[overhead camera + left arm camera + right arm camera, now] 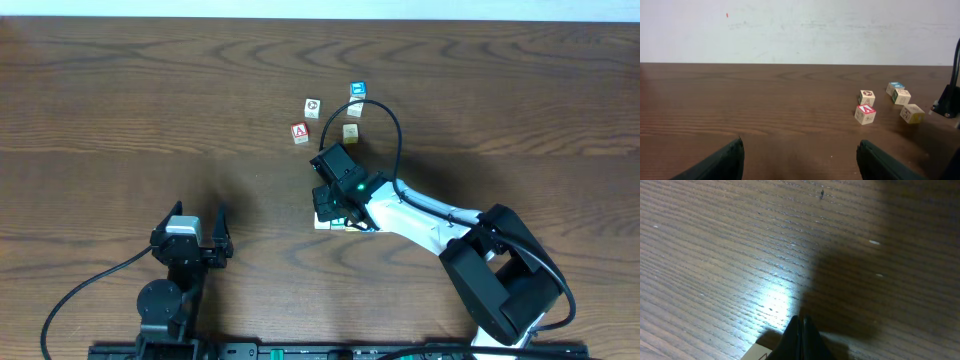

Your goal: Lift 5 blocks

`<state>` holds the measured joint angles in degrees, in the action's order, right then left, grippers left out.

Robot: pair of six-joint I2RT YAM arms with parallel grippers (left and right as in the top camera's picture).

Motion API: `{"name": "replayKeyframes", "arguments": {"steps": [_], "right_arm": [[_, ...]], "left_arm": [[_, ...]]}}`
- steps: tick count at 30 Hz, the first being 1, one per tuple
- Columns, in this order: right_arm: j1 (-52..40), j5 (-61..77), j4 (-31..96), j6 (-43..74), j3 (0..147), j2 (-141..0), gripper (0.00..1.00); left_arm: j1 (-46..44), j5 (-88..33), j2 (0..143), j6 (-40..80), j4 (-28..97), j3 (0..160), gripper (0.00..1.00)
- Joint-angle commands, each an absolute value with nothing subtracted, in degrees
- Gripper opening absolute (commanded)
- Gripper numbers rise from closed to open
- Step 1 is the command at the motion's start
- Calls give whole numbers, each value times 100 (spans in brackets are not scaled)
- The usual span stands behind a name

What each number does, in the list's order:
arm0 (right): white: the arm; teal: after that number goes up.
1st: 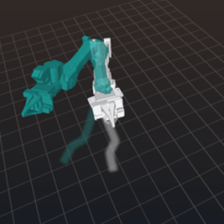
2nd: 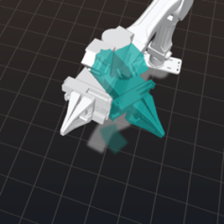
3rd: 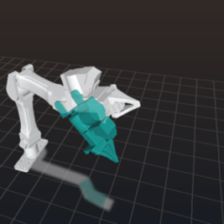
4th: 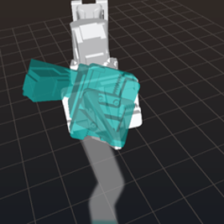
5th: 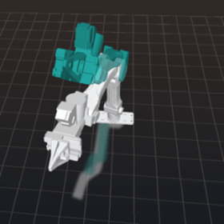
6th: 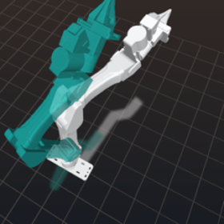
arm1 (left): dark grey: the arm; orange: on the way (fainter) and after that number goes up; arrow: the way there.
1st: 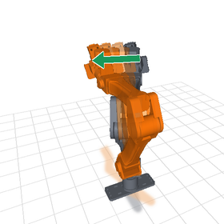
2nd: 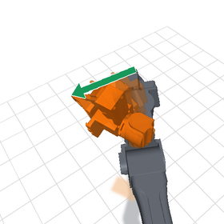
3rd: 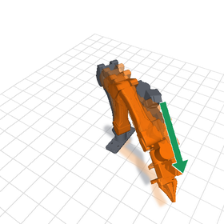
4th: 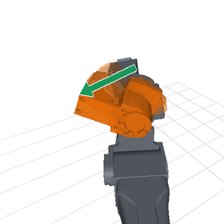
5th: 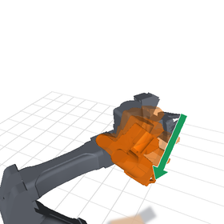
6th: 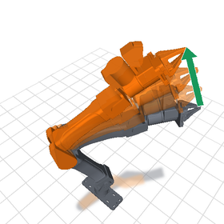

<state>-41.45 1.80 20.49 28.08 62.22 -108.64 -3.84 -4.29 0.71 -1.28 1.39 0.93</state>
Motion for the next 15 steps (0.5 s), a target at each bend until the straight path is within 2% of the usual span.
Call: {"name": "replayKeyframes", "arguments": {"steps": [1,15], "right_arm": [[-4211,180,2073,2869,6257,-10888,1],[-4117,-193,2073,2867,6257,-10888,1]], "left_arm": [[-355,-530,67,-97,366,23,73],[-355,-528,67,-97,366,23,73]]}}
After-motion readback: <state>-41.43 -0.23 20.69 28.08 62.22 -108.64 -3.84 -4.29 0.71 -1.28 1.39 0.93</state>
